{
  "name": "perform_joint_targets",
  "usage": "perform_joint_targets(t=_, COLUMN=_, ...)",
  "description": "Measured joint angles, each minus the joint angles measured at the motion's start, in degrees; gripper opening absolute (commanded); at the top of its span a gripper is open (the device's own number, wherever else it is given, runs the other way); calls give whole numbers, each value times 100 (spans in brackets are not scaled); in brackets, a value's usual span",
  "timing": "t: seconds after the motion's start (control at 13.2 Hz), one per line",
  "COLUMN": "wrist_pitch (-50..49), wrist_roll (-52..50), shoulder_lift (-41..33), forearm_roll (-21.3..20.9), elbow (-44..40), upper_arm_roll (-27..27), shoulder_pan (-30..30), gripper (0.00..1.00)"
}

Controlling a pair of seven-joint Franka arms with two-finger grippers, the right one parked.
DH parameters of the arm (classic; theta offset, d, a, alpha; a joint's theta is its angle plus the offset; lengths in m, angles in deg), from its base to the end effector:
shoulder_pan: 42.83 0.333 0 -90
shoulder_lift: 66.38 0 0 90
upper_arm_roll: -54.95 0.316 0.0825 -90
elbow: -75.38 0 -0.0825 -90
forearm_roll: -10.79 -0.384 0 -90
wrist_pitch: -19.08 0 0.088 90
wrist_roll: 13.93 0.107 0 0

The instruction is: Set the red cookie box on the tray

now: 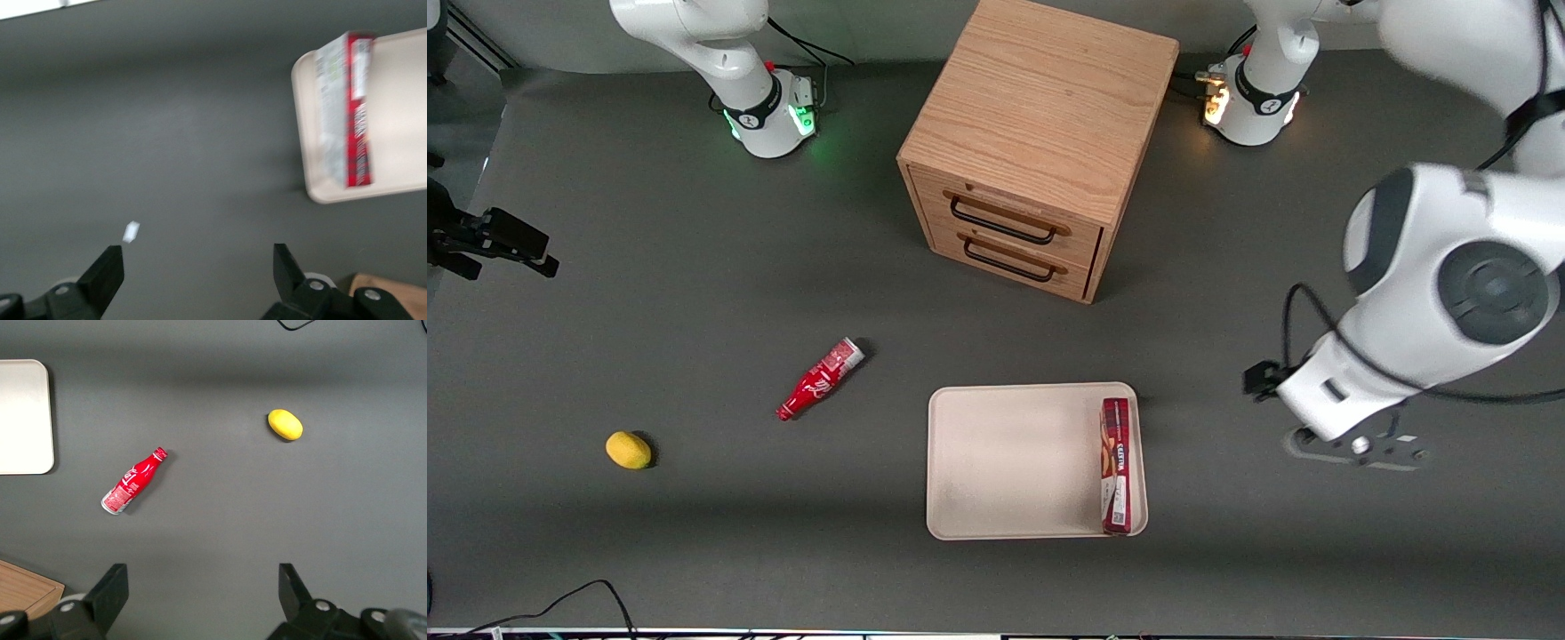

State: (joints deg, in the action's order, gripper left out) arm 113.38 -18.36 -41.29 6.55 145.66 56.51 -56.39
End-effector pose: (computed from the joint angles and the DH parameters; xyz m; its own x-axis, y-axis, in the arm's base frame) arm 0.6705 -0.1390 0.5222 0.9901 -0.1398 -0.0122 -0.1404 -0.9863 -0.0863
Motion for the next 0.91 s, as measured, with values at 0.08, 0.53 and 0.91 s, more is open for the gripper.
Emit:
perform_joint_targets(t=0.08, wrist_pitch=1, wrist_roll=214, shoulder_lift=-381, forearm_roll=4, elbow=417, upper_arm_roll=216, shoulder_pan=8, gripper=100)
perform_joint_targets(t=0.53, wrist_pitch=-28, wrist_roll=1522, shoulder_lift=-2045, forearm_roll=357, elbow=2020, upper_arm_roll=1359, shoulder_pan=51, gripper=100)
perform_joint_targets(t=0.91, wrist_pitch=-57, wrist_roll=1665, shoulder_lift=-2125, forearm_roll=601, elbow=2178, upper_arm_roll=1461, shoulder_pan=7, gripper=100)
